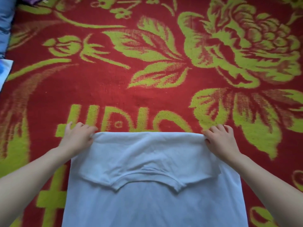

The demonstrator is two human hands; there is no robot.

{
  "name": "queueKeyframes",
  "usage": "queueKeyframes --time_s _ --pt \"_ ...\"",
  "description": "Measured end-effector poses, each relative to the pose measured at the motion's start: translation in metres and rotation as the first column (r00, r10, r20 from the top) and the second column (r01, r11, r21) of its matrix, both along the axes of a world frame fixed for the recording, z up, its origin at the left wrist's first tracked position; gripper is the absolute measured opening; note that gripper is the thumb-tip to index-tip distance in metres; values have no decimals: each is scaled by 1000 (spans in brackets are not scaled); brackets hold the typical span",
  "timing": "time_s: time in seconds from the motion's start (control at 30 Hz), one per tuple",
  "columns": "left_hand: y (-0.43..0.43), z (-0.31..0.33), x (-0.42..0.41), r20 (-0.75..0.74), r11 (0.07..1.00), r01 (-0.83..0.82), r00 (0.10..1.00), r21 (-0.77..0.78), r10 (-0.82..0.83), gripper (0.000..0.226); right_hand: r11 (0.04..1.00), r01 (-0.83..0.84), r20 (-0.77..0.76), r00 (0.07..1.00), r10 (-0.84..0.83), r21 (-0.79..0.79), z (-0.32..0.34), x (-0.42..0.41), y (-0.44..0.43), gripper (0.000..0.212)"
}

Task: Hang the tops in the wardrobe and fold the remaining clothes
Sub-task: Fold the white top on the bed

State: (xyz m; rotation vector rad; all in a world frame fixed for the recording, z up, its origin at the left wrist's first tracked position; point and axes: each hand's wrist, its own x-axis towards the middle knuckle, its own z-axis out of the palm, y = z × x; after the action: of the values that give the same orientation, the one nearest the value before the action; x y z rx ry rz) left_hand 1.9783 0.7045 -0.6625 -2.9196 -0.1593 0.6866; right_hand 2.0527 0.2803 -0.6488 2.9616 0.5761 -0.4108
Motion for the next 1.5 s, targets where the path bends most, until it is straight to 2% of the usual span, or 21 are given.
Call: queueKeyframes --time_s 0.07,0.2,0.27,0.33,0.4,0.47,0.63,0.73,0.8,0.83,0.93,1.0,1.07,1.17,1.23,1.3,1.37,1.4,1.43,1.47,1.5 --pt "5 10 -1 72 996 19 997 -89 -12 17 992 -54 126 991 40 110 7 -3 -9 21" --pt "23 38 -19 215 924 131 975 -361 -54 10 971 -103 206 977 58 216 21 -23 -29 21" --pt "29 50 -36 247 891 216 961 -399 -123 8 947 -184 297 949 102 262 30 -39 -40 2" --pt "31 60 -61 310 856 324 928 -402 -205 6 919 -268 345 924 162 288 40 -61 -50 16" --pt "27 71 -87 368 812 416 890 -409 -270 18 886 -340 390 897 206 315 47 -83 -60 10" --pt "23 76 -114 414 792 465 860 -394 -299 12 854 -386 395 887 240 348 52 -107 -67 5" --pt "7 62 -186 420 784 572 790 -242 -446 14 826 -463 282 879 384 320 43 -161 -82 2" --pt "-11 41 -217 313 812 565 805 -148 -503 23 866 -480 3 875 484 143 26 -186 -80 22" --pt "-20 31 -225 165 855 499 864 -144 -476 41 888 -460 -225 863 452 18 16 -193 -72 45" --pt "-24 27 -224 150 870 471 880 -143 -451 44 901 -434 -263 869 418 -3 16 -191 -65 50" --pt "-36 25 -201 260 934 334 920 -128 -293 23 958 -285 -174 944 279 -13 19 -171 -48 44" --pt "-42 24 -178 328 971 225 926 -79 -188 25 984 -176 -153 974 169 -35 20 -155 -39 39" --pt "-44 22 -159 322 995 41 947 -88 -11 17 998 -33 -167 986 23 -59 15 -145 -33 37" --pt "-33 19 -132 66 924 -355 928 -142 366 38 967 200 -163 961 -225 -158 7 -133 -38 45" --pt "-25 16 -122 -54 902 -418 909 -108 414 36 924 347 -206 904 -375 -161 3 -129 -43 47" --pt "-22 12 -116 -66 888 -439 899 -135 434 25 894 416 -248 860 -446 -167 0 -127 -48 45" --pt "-23 10 -112 -31 795 -538 833 -278 553 19 899 396 -227 873 -432 -186 -4 -130 -50 39" --pt "-22 10 -110 -26 681 -622 745 -385 666 18 902 384 -210 883 -421 -196 -4 -132 -50 35" --pt "-19 11 -110 -47 508 -707 604 -492 796 19 902 377 -202 886 -417 -209 -4 -134 -51 32" --pt "-14 15 -111 -118 253 -762 395 -596 911 20 902 367 -201 889 -412 -225 -4 -135 -52 31" --pt "-8 19 -114 -240 -57 -741 143 -669 960 21 903 353 -207 891 -404 -246 -5 -137 -54 30"
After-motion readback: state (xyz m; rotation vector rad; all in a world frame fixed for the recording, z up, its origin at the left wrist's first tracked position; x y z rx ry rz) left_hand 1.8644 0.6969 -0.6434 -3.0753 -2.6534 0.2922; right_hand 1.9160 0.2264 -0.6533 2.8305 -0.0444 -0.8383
